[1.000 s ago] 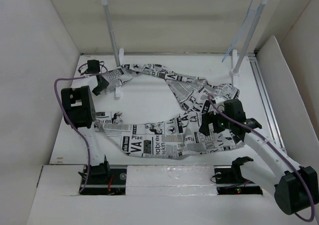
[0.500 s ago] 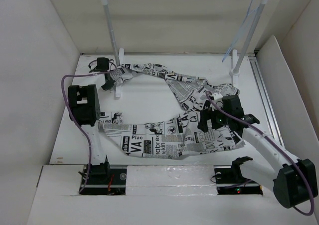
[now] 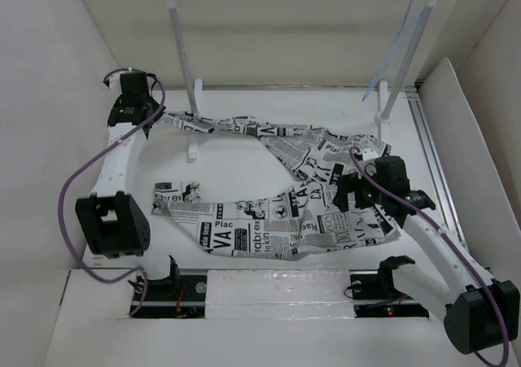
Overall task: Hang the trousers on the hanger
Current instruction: Flatten out the trousers at the center of the board.
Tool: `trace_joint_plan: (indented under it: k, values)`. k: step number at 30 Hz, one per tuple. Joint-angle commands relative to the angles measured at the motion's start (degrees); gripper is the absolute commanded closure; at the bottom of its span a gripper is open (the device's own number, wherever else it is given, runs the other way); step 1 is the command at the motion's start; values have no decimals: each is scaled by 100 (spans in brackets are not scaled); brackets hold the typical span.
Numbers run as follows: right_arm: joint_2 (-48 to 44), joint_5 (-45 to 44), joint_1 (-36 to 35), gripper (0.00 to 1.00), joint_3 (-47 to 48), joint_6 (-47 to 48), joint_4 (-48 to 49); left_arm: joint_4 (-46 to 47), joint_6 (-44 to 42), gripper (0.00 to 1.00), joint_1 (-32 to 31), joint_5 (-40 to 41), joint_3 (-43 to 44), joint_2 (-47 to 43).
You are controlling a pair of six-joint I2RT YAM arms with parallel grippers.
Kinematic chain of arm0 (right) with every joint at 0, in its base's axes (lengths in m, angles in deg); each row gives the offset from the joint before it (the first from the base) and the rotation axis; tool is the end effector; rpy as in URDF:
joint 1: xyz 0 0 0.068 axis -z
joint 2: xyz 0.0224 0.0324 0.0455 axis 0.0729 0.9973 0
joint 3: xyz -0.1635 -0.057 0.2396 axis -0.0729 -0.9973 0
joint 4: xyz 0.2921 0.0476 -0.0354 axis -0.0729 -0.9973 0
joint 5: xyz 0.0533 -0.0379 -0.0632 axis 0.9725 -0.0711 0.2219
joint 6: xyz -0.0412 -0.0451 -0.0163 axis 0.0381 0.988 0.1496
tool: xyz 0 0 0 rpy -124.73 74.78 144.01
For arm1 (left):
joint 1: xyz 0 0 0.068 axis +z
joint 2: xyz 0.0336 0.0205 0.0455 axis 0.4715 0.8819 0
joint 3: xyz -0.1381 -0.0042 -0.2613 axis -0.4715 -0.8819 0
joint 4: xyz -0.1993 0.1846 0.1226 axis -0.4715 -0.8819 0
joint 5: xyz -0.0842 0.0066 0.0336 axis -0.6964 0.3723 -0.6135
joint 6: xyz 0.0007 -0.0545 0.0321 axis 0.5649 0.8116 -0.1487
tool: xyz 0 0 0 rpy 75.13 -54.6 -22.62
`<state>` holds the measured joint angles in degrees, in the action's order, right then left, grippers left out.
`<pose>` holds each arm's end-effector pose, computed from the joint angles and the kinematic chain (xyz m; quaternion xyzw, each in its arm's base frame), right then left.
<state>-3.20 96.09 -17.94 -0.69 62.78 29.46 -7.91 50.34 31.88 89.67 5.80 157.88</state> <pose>0.2129 0.0651 0.2353 -0.1459 0.9064 0.1695 0.3583 0.4238 0.0368 0.3506 -0.3180 0.8127 -0.0447 0.4863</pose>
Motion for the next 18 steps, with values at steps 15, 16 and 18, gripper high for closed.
trace_joint_plan:
  k: [15, 16, 18]
  values:
    - [343, 362, 1041, 0, 668, 648, -260, -694, -65, 100, -146, -330, 1633, -1843]
    - [387, 371, 1042, 0, 704, 640, -252, -947, -74, 100, -242, -358, 2010, -1598]
    - [466, 407, 1095, 0, 783, 613, -251, -1160, -74, 100, -322, -558, 2934, -1377]
